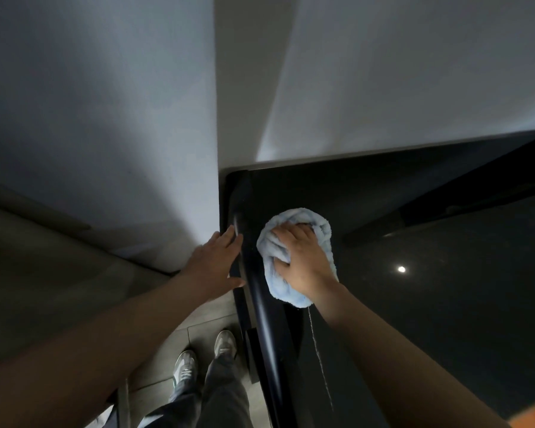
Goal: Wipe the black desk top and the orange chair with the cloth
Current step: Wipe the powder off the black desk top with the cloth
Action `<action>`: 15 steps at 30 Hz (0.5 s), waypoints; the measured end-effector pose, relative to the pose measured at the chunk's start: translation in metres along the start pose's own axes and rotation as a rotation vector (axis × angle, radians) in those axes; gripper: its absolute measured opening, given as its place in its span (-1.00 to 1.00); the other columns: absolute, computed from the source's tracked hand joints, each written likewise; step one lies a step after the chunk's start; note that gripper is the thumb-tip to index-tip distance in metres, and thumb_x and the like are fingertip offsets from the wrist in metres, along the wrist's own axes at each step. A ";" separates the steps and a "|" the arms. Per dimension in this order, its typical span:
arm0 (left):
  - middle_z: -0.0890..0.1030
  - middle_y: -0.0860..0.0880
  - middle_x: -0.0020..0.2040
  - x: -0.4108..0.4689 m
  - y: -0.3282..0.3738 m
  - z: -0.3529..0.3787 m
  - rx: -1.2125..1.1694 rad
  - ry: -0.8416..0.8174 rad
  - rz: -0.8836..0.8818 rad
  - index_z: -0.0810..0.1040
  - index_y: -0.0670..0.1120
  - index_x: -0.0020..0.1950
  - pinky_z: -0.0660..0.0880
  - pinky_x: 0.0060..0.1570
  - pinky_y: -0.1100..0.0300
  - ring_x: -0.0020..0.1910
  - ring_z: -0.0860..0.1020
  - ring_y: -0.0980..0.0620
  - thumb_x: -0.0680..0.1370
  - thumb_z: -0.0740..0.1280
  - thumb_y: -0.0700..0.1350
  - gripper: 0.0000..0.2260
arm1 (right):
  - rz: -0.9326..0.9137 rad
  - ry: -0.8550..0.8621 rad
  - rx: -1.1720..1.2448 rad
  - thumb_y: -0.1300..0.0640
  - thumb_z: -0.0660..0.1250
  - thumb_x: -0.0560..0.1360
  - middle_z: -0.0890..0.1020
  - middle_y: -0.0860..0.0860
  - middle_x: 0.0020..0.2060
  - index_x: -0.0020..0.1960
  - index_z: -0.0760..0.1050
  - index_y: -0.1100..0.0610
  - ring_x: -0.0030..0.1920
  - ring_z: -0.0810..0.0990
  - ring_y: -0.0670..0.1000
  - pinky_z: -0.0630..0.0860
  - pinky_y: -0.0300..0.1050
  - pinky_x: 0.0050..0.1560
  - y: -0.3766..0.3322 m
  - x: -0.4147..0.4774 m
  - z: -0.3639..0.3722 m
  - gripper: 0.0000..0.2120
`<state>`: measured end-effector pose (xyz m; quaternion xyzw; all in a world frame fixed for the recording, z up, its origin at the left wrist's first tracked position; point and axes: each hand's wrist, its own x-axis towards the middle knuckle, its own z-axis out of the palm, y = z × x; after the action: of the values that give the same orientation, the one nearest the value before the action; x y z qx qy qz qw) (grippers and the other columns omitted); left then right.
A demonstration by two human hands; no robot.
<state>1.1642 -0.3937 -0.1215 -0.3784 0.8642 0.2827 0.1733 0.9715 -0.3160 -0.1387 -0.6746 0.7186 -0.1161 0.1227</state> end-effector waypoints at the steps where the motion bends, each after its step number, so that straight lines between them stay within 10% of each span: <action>1: -0.19 -0.06 0.59 -0.001 0.001 0.000 0.005 -0.007 0.006 -0.14 -0.04 0.58 0.12 0.49 -0.03 0.56 -0.08 -0.13 0.53 0.33 0.15 -0.16 | -0.006 0.020 0.000 0.11 0.41 0.37 0.57 0.04 0.05 0.15 0.51 0.13 0.13 0.50 0.07 0.32 -0.06 0.30 -0.001 -0.006 0.000 -0.64; 15: -0.25 -0.04 0.57 -0.016 0.019 0.012 0.127 -0.080 0.161 -0.13 -0.04 0.59 0.07 0.51 0.02 0.56 -0.16 -0.08 0.55 0.32 0.11 -0.19 | 0.124 -0.011 0.048 0.04 0.25 0.40 0.54 -0.01 0.09 0.16 0.48 0.08 0.15 0.45 0.03 0.34 -0.06 0.28 -0.010 -0.076 0.006 -0.65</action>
<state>1.1617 -0.3665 -0.1161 -0.2846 0.9003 0.2553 0.2080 0.9872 -0.2407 -0.1397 -0.6264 0.7552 -0.1219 0.1496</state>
